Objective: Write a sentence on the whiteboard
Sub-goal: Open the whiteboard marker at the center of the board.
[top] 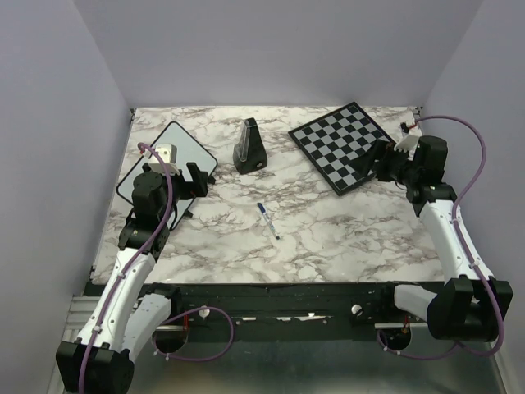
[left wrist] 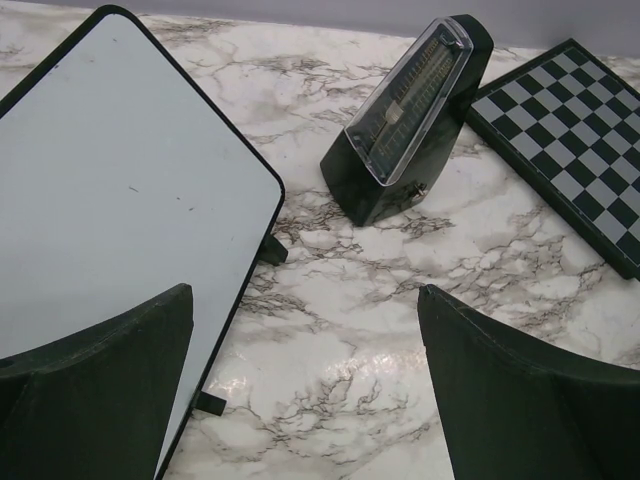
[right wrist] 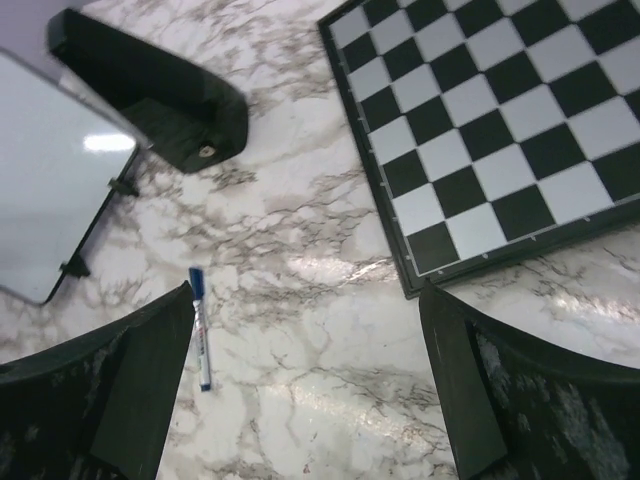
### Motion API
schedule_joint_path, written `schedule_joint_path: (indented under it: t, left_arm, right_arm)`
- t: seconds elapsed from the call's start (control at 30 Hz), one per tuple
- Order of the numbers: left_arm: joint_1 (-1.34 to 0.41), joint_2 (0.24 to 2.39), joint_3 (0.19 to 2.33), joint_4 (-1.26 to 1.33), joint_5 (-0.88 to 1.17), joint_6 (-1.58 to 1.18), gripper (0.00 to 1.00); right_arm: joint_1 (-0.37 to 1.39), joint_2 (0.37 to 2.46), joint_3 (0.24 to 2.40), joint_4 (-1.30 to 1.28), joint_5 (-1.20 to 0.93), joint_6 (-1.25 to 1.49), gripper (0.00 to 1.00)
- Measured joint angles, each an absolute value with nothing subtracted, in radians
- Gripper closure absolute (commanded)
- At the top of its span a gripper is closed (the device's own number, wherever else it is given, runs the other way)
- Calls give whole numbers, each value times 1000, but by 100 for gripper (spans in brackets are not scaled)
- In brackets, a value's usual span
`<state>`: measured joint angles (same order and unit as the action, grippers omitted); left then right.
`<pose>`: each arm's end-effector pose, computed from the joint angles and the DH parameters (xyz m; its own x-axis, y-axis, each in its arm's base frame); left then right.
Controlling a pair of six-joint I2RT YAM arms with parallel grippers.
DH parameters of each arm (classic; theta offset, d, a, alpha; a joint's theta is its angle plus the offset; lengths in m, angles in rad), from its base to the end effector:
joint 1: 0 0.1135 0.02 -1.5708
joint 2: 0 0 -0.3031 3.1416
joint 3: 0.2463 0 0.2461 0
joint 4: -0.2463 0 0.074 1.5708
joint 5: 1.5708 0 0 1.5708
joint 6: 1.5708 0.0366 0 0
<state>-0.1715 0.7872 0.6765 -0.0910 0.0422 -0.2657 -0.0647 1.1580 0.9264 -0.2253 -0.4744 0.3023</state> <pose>0.1556 -0.0285 0.3393 -0.2459 -0.2237 -0.9431 0.1520 0.9521 -0.2654 0.2407 0.0012 0.3477 -0.5249 0.2994 -0.7967 -0.2046 0.8643 0.4596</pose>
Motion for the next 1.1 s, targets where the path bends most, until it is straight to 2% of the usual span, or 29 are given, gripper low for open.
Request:
schedule_joint_path:
  t: [0.3,0.43,0.6,0.8,0.93,1.07,1.1]
  left_arm:
    - [-171,787,677,-92,43,-265,1]
    - [-171,776,679,-102,42,-262,1]
    - [-171,728,697,-130,35,-262,1]
    - [-171,648,686,-166,-2,-262,1]
    - [-171,587,633,-179,-22,-266,1]
    - [-165,558,607,-197,-31,-271,1]
    - [-160,558,607,-197,-31,-273,1]
  right_arm:
    - [-50,1150,873,-177,-892,115,0]
    - [67,1147,891,-255,-924,-65,0]
    - [399,1274,1061,-511,-823,-326,0]
    - [622,1459,1165,-596,-546,-371,0]
    - [719,1554,1171,-568,-350,-312,0]
    - [743,1661,1205,-553,-235,-249,0]
    - [748,1684,1213,-551,-219,-234,5]
